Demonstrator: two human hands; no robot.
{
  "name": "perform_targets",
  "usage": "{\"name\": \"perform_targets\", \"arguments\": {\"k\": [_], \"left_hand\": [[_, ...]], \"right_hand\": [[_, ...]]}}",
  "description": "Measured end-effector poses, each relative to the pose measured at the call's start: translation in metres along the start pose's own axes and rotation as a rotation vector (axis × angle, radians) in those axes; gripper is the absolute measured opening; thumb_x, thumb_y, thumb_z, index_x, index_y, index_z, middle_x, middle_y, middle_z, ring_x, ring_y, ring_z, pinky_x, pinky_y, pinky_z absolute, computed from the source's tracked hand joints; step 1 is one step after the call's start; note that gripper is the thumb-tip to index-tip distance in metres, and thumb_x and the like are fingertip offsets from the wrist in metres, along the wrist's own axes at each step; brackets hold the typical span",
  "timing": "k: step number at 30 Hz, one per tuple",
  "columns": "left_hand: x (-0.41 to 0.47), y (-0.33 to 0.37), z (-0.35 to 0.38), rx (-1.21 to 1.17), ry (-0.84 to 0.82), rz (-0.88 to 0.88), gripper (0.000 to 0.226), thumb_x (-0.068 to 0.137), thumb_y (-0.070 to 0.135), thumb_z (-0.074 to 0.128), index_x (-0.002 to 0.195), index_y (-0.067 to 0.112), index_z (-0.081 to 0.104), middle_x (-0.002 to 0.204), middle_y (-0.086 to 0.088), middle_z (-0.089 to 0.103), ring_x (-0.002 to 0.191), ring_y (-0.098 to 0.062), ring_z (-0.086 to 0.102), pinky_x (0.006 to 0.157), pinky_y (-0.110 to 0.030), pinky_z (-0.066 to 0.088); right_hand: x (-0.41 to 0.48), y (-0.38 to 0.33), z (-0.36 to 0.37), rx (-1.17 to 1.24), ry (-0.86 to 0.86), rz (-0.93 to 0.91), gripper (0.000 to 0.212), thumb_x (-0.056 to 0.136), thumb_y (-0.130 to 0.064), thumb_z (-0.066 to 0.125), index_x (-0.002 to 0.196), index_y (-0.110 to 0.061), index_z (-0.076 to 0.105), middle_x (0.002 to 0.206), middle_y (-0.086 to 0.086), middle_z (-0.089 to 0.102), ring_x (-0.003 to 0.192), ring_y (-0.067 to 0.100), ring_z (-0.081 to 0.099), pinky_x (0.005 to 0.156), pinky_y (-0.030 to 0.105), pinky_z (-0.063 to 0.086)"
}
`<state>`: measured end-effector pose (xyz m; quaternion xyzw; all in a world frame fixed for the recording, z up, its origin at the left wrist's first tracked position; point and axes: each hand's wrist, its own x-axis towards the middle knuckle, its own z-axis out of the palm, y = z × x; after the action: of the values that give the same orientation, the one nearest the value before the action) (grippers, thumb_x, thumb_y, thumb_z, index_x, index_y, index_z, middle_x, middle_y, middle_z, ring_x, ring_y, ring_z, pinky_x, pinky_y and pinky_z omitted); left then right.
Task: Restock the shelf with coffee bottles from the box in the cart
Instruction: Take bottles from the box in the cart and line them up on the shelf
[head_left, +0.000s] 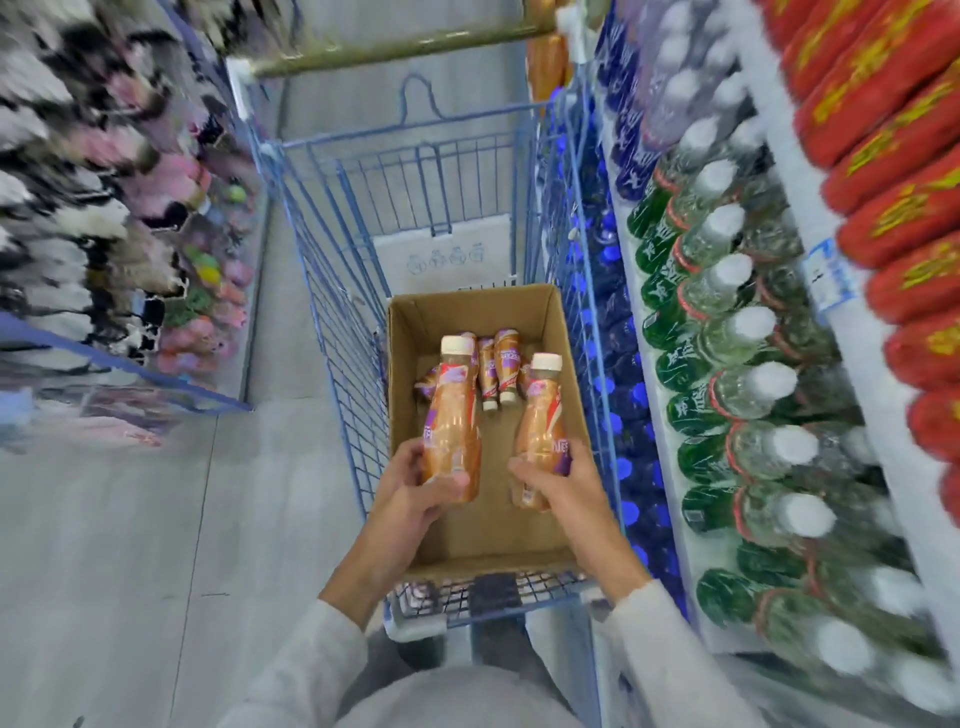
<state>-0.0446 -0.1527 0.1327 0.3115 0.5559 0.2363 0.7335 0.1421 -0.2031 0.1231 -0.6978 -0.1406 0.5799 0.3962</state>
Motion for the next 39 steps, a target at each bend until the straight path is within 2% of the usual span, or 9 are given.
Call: {"name": "perform_targets", "arguments": {"k": [5, 8, 13, 17, 21, 25, 28, 33, 39], "left_hand": [[-0.034, 0.014, 0.001, 0.02, -0.127, 0.094, 0.068, 0.066, 0.013, 0.077, 0.131, 0.012, 0.056, 0.124, -0.014, 0.069, 0.113, -0.029, 0.067, 0.081, -0.033, 0.058], [-0.057, 0.015, 0.0, 0.037, -0.207, 0.144, 0.082, 0.059, 0.017, 0.085, 0.135, 0.011, 0.055, 0.121, -0.01, 0.072, 0.11, -0.025, 0.069, 0.082, -0.032, 0.058], [-0.104, 0.002, -0.002, 0.082, -0.325, 0.2, 0.072, 0.067, 0.014, 0.079, 0.135, 0.011, 0.055, 0.121, -0.011, 0.072, 0.112, -0.03, 0.068, 0.092, -0.039, 0.055], [-0.141, -0.011, -0.001, 0.126, -0.454, 0.223, 0.064, 0.069, 0.01, 0.078, 0.131, 0.012, 0.06, 0.116, -0.01, 0.074, 0.105, -0.026, 0.069, 0.088, -0.037, 0.051], [-0.176, -0.026, 0.013, 0.162, -0.558, 0.227, 0.055, 0.066, 0.007, 0.074, 0.119, 0.013, 0.065, 0.101, -0.005, 0.076, 0.092, -0.02, 0.071, 0.081, -0.033, 0.053], [-0.206, -0.044, 0.04, 0.207, -0.676, 0.204, 0.064, 0.054, 0.017, 0.081, 0.116, 0.013, 0.067, 0.102, -0.011, 0.075, 0.094, -0.028, 0.07, 0.083, -0.039, 0.056], [-0.231, -0.063, 0.07, 0.248, -0.771, 0.171, 0.062, 0.051, 0.022, 0.083, 0.111, 0.014, 0.07, 0.1, -0.012, 0.074, 0.091, -0.028, 0.069, 0.08, -0.038, 0.055], [-0.29, -0.101, 0.127, 0.301, -0.957, 0.115, 0.069, 0.053, 0.019, 0.085, 0.118, 0.009, 0.065, 0.103, -0.012, 0.076, 0.09, -0.024, 0.074, 0.077, -0.037, 0.061], [-0.369, -0.169, 0.192, 0.42, -1.142, 0.08, 0.068, 0.049, 0.03, 0.088, 0.114, 0.015, 0.071, 0.107, -0.016, 0.075, 0.093, -0.029, 0.072, 0.082, -0.046, 0.057]], "right_hand": [[-0.055, -0.006, -0.002, 0.07, 0.039, -0.139, 0.055, 0.082, -0.026, 0.082, 0.13, -0.023, 0.054, 0.11, -0.004, 0.073, 0.098, 0.016, 0.072, 0.09, 0.037, 0.057], [-0.088, -0.001, -0.002, 0.113, 0.094, -0.201, 0.061, 0.079, -0.03, 0.085, 0.13, -0.027, 0.052, 0.11, -0.005, 0.074, 0.097, 0.016, 0.073, 0.093, 0.044, 0.057], [-0.154, 0.016, 0.005, 0.173, 0.22, -0.311, 0.045, 0.082, -0.021, 0.082, 0.115, -0.032, 0.054, 0.105, -0.007, 0.073, 0.084, 0.004, 0.072, 0.068, 0.022, 0.056], [-0.21, 0.044, 0.006, 0.205, 0.321, -0.357, 0.05, 0.079, -0.022, 0.085, 0.118, -0.035, 0.056, 0.097, -0.015, 0.075, 0.092, 0.006, 0.072, 0.083, 0.032, 0.057], [-0.268, 0.071, -0.004, 0.269, 0.434, -0.4, 0.053, 0.08, -0.016, 0.083, 0.124, -0.026, 0.056, 0.099, -0.01, 0.075, 0.084, 0.001, 0.072, 0.071, 0.02, 0.056], [-0.321, 0.099, -0.022, 0.338, 0.602, -0.415, 0.064, 0.078, -0.018, 0.085, 0.133, -0.023, 0.053, 0.106, -0.007, 0.073, 0.088, 0.004, 0.073, 0.069, 0.022, 0.058], [-0.364, 0.116, -0.04, 0.379, 0.711, -0.467, 0.059, 0.078, -0.014, 0.084, 0.128, -0.022, 0.054, 0.107, -0.003, 0.073, 0.088, 0.007, 0.072, 0.065, 0.018, 0.056], [-0.432, 0.161, -0.076, 0.424, 0.889, -0.511, 0.054, 0.078, -0.015, 0.085, 0.124, -0.022, 0.059, 0.1, -0.005, 0.076, 0.09, 0.012, 0.073, 0.078, 0.027, 0.058], [-0.52, 0.227, -0.126, 0.529, 1.083, -0.55, 0.047, 0.078, -0.007, 0.084, 0.116, -0.021, 0.06, 0.094, -0.004, 0.074, 0.078, 0.003, 0.069, 0.066, 0.015, 0.052]]}}
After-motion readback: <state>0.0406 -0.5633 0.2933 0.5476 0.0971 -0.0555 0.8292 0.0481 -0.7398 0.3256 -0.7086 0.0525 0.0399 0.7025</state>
